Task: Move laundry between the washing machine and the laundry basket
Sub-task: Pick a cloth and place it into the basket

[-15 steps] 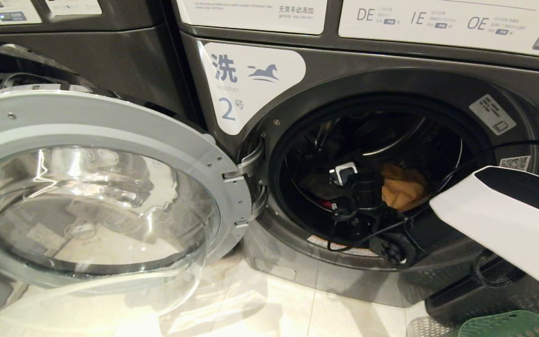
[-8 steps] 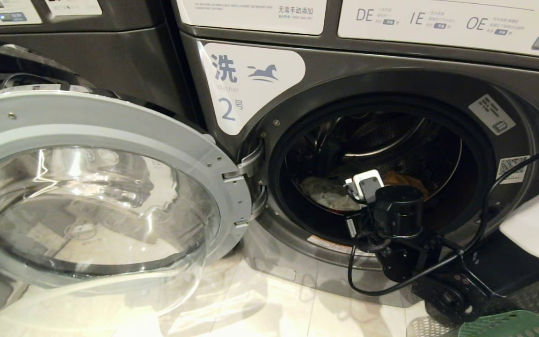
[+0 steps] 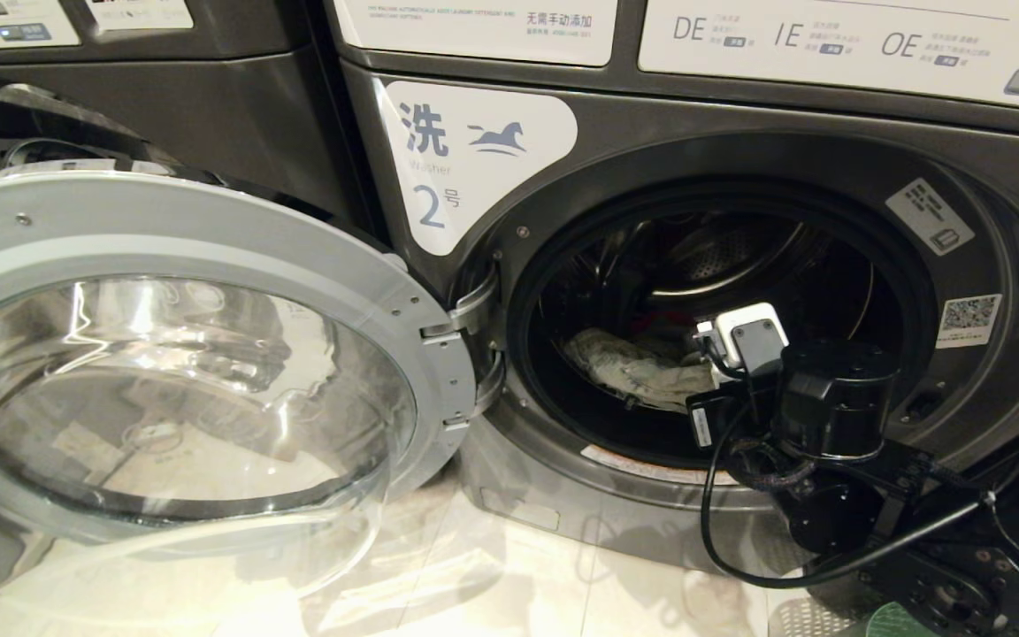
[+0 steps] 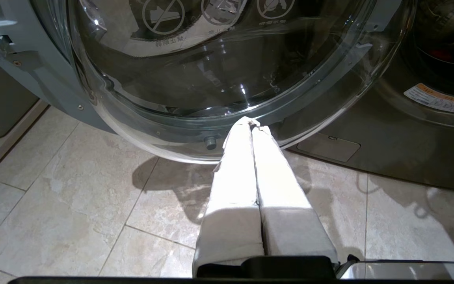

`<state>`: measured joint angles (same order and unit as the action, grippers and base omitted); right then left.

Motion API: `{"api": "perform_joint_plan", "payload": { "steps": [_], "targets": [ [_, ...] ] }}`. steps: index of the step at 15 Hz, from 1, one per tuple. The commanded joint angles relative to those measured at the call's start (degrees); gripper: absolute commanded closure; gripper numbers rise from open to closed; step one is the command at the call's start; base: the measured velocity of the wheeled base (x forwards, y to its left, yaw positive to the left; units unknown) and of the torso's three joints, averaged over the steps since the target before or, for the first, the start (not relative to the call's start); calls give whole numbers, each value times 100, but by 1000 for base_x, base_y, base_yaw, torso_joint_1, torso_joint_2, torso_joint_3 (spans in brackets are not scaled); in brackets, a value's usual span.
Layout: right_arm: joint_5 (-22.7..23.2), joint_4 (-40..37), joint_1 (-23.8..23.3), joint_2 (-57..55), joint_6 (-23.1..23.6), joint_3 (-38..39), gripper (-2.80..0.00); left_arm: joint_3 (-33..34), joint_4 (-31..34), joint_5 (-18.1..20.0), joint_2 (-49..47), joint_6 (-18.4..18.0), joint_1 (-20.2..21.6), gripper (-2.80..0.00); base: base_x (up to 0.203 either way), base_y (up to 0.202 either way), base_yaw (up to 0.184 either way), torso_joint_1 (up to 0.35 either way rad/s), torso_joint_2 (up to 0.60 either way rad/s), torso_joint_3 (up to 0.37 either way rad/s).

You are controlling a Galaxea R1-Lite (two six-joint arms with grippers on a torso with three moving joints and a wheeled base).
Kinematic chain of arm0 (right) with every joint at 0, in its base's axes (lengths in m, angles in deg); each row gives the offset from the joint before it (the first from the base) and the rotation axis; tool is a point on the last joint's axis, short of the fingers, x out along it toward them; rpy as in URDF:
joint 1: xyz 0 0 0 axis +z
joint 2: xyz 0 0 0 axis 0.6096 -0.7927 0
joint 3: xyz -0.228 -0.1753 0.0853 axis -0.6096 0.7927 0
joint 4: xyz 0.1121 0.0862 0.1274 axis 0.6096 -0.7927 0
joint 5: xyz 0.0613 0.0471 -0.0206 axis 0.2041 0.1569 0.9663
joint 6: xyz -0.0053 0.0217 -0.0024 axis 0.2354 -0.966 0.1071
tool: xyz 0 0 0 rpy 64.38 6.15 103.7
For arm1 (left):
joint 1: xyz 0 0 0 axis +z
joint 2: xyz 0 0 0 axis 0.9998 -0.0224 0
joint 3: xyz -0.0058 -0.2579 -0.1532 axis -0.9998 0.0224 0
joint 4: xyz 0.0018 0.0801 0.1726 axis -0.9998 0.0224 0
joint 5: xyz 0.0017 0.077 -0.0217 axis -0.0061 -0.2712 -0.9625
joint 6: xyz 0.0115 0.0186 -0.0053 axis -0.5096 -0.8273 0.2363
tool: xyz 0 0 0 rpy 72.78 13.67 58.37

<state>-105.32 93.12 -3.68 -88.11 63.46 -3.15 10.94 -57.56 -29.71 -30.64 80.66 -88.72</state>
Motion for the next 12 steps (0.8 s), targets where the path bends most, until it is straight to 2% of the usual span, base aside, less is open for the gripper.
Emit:
{"api": "perform_joint_plan", "payload": {
  "steps": [1,7,9,12],
  "targets": [
    [-13,27,5,190,20,-27,0,10,-1,-5,-7,0,0,0,0,0,0,0,0,0],
    [-42,-224,-3,-180,68,-521,0,9,-10,4,-7,18,0,0,0,0,0,0,0,0],
    [-381,-327,-16,-646,164,-716,0,1,-10,4,-7,18,0,0,0,0,0,0,0,0],
    [-852,-774,-88,-1179,210,-1540,0,4,-10,4,-7,18,0,0,0,0,0,0,0,0]
  ]
}}
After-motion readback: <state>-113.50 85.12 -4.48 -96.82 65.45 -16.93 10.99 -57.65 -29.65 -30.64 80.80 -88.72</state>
